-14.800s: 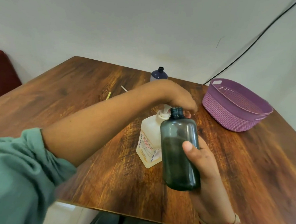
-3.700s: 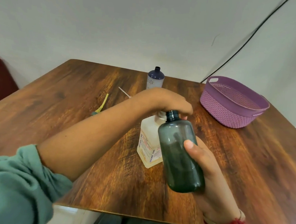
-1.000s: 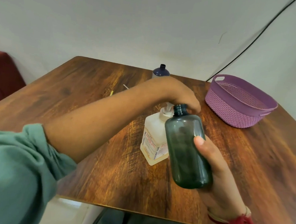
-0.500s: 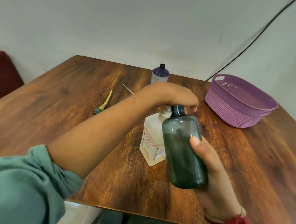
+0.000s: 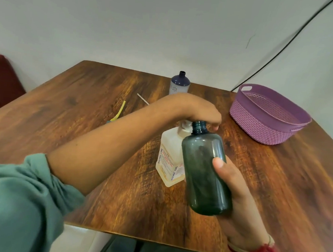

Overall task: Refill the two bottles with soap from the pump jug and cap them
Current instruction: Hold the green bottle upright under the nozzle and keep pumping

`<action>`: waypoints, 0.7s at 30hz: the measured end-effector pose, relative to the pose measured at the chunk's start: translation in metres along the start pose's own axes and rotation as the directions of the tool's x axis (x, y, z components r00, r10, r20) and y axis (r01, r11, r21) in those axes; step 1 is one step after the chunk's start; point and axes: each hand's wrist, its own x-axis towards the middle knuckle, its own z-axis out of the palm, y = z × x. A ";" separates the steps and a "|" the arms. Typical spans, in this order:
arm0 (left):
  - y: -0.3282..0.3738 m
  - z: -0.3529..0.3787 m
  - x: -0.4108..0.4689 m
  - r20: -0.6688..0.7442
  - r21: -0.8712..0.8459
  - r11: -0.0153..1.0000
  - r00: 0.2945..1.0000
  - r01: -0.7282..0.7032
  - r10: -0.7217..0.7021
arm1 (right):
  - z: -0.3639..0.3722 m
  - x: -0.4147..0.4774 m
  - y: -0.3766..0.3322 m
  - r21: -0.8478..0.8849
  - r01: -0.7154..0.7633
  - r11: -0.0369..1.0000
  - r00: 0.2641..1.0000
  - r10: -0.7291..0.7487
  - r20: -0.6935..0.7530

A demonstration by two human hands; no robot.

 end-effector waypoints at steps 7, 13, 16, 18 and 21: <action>0.003 -0.005 -0.001 -0.016 0.000 1.000 1.000 -0.002 0.002 | 0.001 -0.001 -0.005 0.004 0.004 1.000 1.000 -0.004 0.008; 0.000 -0.002 0.004 -0.026 0.090 0.992 0.996 0.091 -0.089 | 0.003 -0.004 0.004 0.056 -0.007 0.998 1.000 0.006 0.010; 0.002 -0.006 0.004 0.004 0.145 0.989 0.999 0.037 -0.038 | 0.003 -0.003 0.002 0.077 0.006 0.997 1.000 -0.007 0.012; 0.001 -0.007 0.004 0.001 0.116 0.993 1.000 0.020 -0.020 | 0.004 -0.002 0.001 0.079 0.004 0.997 1.000 -0.005 0.013; -0.003 -0.002 0.001 -0.015 0.048 0.999 1.000 0.015 -0.015 | 0.005 -0.001 0.004 0.084 -0.003 0.996 1.000 0.002 0.011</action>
